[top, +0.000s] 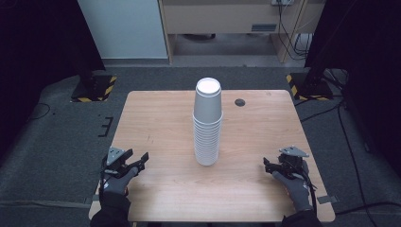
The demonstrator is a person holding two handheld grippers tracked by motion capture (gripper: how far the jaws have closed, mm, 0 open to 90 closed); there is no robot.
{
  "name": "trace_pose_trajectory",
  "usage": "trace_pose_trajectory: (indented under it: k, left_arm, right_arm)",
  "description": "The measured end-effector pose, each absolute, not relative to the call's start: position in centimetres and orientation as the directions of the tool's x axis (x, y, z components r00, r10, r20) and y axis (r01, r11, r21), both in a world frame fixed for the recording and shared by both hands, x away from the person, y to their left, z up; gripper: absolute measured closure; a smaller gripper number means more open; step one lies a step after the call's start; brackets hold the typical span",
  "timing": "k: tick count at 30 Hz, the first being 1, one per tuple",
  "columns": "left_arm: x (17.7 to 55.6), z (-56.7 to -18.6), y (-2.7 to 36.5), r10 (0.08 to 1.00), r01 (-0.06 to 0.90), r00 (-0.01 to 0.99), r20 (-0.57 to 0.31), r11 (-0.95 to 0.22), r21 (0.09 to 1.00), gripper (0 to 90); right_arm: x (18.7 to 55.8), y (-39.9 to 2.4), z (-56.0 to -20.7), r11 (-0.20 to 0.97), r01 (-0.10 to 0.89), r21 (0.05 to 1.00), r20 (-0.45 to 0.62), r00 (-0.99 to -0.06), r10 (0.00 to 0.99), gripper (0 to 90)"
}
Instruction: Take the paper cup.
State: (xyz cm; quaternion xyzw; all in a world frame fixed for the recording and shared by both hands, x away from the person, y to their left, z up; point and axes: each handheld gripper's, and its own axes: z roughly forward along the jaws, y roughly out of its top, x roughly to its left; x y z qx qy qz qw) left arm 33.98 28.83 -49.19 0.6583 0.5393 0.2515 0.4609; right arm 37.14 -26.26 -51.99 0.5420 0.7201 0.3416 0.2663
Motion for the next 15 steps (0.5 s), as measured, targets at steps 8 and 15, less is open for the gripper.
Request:
trace_pose_trajectory:
  k: [8,15]
  left_arm:
    - [33.9,-49.4,28.3,0.940,0.478,0.305,-0.156,-0.009,0.878,23.9]
    - [33.9,-49.5,28.4,0.942,0.480,0.301,-0.148,-0.015,0.877,23.7]
  right_arm:
    - [36.4,-26.5,-50.9,0.144,0.555,0.819,0.018,-0.276,0.961,12.1]
    - [35.9,-26.3,-49.6,0.126,0.513,0.849,0.034,-0.293,0.956,12.6]
